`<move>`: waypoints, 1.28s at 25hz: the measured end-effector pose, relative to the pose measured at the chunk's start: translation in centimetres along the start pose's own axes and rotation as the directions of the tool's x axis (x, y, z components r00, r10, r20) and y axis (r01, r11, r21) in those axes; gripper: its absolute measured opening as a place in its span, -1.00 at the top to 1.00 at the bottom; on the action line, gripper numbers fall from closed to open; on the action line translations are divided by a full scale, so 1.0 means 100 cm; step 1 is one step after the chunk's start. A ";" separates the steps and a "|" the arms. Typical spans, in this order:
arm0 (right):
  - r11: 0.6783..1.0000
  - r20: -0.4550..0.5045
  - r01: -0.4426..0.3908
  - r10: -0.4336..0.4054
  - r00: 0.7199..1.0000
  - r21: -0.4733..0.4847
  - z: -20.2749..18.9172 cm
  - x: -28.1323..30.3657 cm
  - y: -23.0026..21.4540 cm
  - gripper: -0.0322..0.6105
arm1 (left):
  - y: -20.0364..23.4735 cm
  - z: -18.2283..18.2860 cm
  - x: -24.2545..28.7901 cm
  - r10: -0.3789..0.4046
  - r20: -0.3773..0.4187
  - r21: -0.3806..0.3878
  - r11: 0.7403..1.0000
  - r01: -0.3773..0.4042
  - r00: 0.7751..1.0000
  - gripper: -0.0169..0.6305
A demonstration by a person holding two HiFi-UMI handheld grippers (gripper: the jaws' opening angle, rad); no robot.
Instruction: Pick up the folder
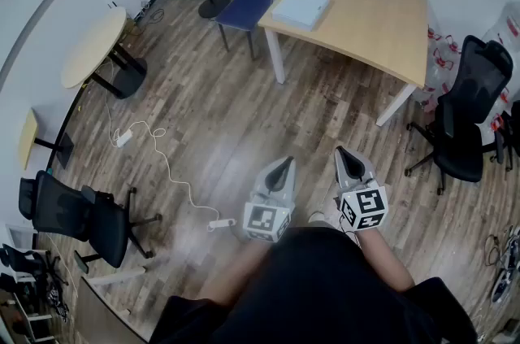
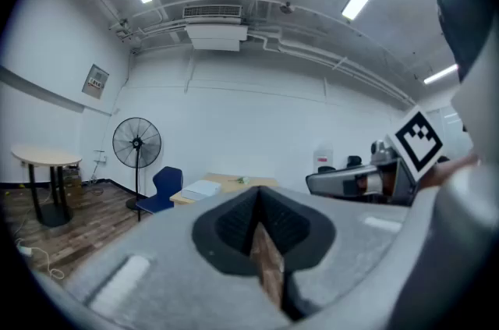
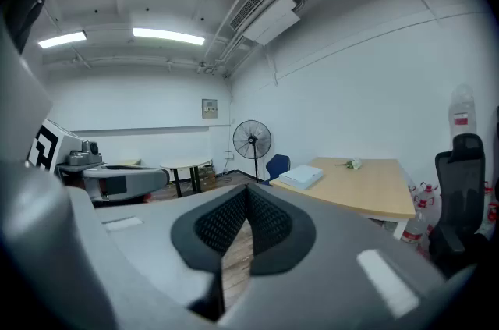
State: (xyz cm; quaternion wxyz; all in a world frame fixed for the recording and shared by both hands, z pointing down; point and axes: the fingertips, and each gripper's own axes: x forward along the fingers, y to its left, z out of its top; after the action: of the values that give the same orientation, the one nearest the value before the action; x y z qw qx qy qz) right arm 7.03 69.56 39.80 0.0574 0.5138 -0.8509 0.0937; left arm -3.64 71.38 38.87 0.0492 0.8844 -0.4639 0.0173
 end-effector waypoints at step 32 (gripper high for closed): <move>0.998 -0.061 0.040 -0.037 0.997 0.051 -0.026 0.106 -0.148 0.90 | 0.065 -0.038 0.187 -0.020 -0.048 -0.021 1.000 0.019 0.999 0.94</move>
State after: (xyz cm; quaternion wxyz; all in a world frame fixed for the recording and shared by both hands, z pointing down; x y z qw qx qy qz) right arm 15.22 54.24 45.90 0.0714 0.5285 -0.8358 0.1303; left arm 1.67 52.79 44.58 0.0697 0.8875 -0.4543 0.0334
